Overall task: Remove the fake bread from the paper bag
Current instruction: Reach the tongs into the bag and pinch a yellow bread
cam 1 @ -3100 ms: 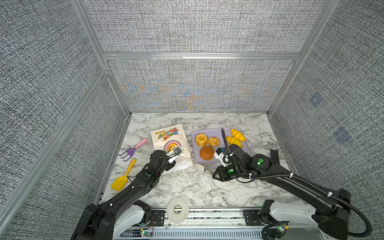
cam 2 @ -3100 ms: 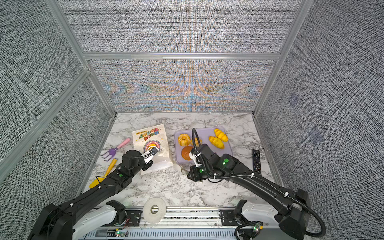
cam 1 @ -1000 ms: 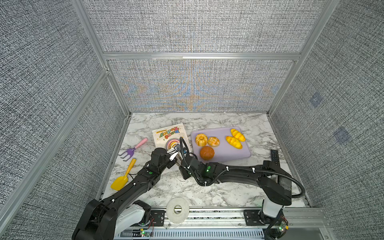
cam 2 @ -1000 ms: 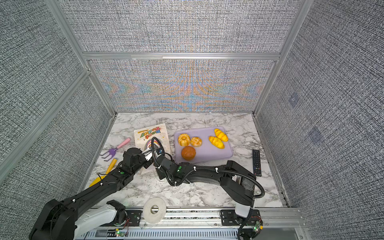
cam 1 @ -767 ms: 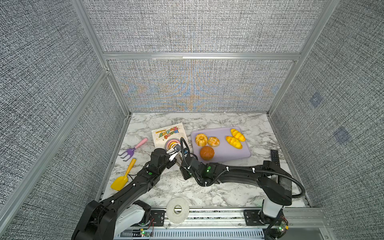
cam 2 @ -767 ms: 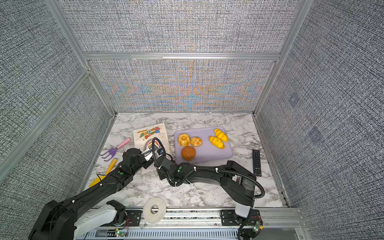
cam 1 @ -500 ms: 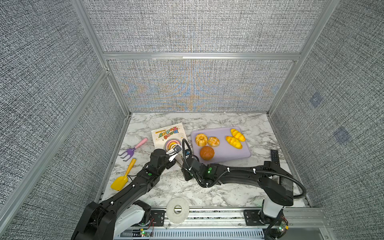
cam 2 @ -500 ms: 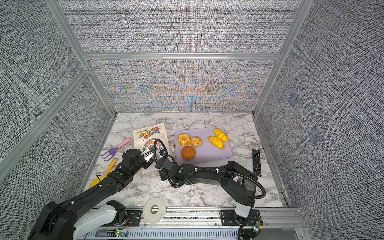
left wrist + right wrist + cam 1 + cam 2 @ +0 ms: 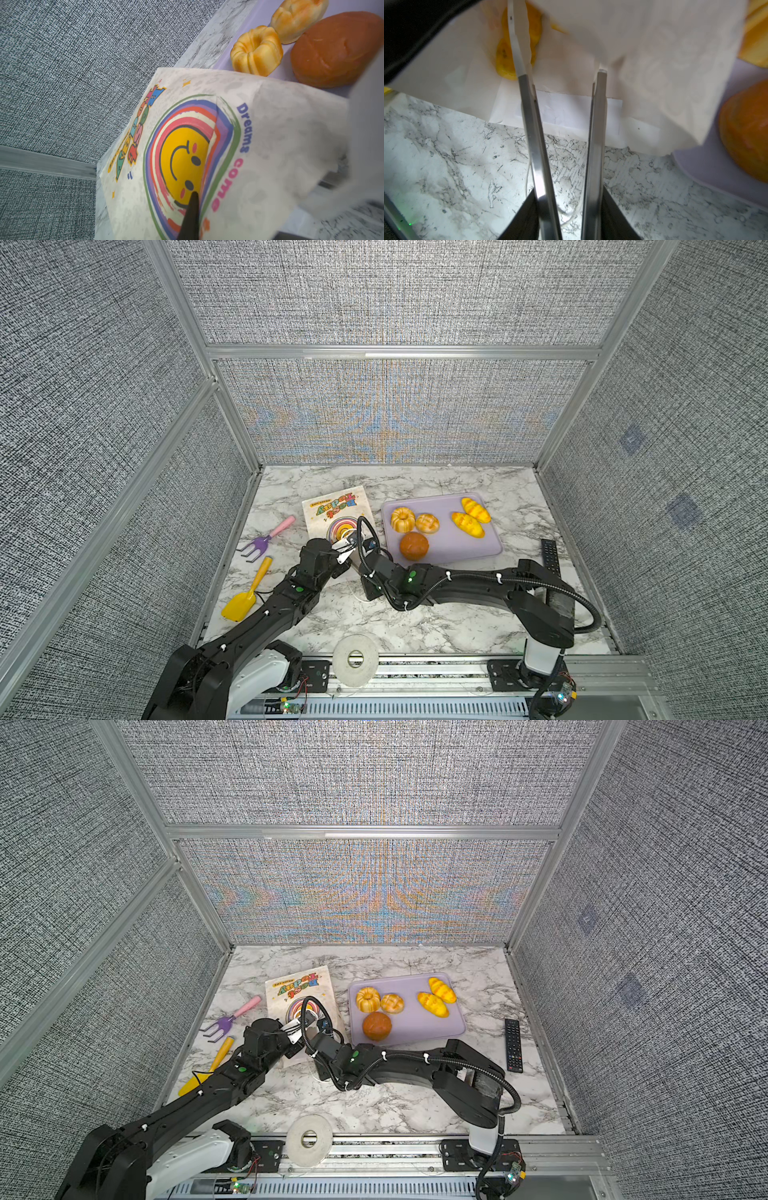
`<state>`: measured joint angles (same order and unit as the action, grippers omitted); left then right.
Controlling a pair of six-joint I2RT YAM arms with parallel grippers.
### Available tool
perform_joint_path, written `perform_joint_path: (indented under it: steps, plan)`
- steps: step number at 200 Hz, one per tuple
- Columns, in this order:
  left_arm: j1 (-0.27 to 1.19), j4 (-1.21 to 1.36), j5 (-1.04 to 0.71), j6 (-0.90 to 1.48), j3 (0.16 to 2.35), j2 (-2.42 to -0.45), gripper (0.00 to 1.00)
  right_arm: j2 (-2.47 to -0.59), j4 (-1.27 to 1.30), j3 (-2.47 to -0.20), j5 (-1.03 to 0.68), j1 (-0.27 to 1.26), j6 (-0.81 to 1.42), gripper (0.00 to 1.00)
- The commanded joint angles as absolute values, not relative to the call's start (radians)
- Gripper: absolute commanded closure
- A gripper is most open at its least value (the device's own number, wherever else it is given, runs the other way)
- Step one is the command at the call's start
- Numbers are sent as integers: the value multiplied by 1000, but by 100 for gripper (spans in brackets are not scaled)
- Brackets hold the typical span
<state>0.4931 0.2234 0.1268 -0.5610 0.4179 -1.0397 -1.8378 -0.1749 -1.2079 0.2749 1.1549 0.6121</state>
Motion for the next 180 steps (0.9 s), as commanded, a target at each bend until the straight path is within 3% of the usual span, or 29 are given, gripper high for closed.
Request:
perform_joint_path:
  steps: [1,99,180]
  plan:
    - [491,235,127,-554,416,-1036,100,-1820,-154,-1200,255,1155,633,58]
    - [492,230,132,-551,415,-1035,100,-1752,-209,-1246,198,1202,627,58]
    - [491,227,133,-549,414,-1031,100,-1709,-243,-1216,266,1214,644,59]
